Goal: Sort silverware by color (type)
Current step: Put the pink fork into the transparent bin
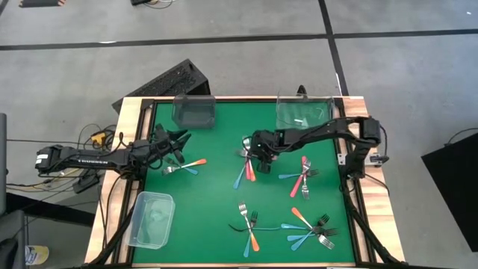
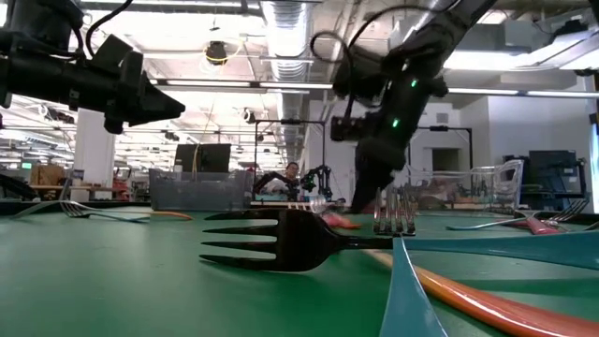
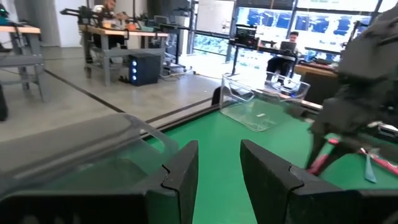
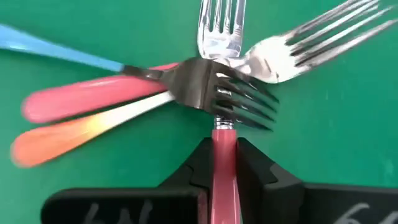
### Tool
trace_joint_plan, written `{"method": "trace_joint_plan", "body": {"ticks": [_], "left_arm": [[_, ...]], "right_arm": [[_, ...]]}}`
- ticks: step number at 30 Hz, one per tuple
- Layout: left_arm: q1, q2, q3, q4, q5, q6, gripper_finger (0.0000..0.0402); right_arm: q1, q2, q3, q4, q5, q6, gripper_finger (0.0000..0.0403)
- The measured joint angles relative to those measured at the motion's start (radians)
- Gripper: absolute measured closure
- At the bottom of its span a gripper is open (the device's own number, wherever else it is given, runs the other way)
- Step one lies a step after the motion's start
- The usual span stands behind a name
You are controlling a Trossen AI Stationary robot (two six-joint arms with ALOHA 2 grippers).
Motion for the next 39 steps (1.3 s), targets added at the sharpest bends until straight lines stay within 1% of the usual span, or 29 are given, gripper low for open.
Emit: {"method": "trace_joint_plan", "body": {"ticks": [4,7,10,13,17,20,24,30,33,36,39], "left_arm": [[0.0,0.0,0.0,0.001,-0.016,0.002,0.0292],[0.0,0.0,0.0,0.001,-0.016,0.002,0.0292],[0.0,0.0,0.0,0.002,-0.026,0.003,0.0292],[0.0,0.0,0.0,0.003,-0.034,0.001,0.0292],[0.0,0.0,0.0,-0.005,-0.025,-0.014,0.0292],[0.0,0.0,0.0,-0.023,-0.014,-0.028,0.0292],[0.0,0.0,0.0,-0.053,-0.013,-0.058,0.0292],[0.0,0.0,0.0,-0.073,-0.013,-0.079,0.0292],[0.0,0.0,0.0,-0.073,-0.013,-0.083,0.0292],[0.0,0.0,0.0,-0.074,-0.013,-0.083,0.0292],[0.0,0.0,0.0,-0.092,-0.016,-0.083,0.0292]], "right_arm": [[0.022,-0.099,0.002,-0.109,0.04,0.028,0.0348],[0.033,-0.149,0.017,-0.182,0.151,0.024,0.0348],[0.034,-0.176,0.031,-0.195,0.257,0.016,0.0348],[0.034,-0.178,0.041,-0.2,0.362,0.001,0.0348],[0.029,-0.177,0.068,-0.255,0.513,-0.051,0.0348],[0.001,-0.177,0.089,-0.329,0.584,-0.081,0.0348],[-0.062,-0.217,0.1,-0.409,0.596,-0.107,0.0347],[-0.172,-0.317,0.1,-0.562,0.598,-0.116,0.0346],[-0.224,-0.356,0.1,-0.641,0.621,-0.126,0.0346],[-0.279,-0.382,0.098,-0.7,0.621,-0.144,0.0345],[-0.33,-0.381,0.099,-0.725,0.613,-0.196,0.0345]]}}
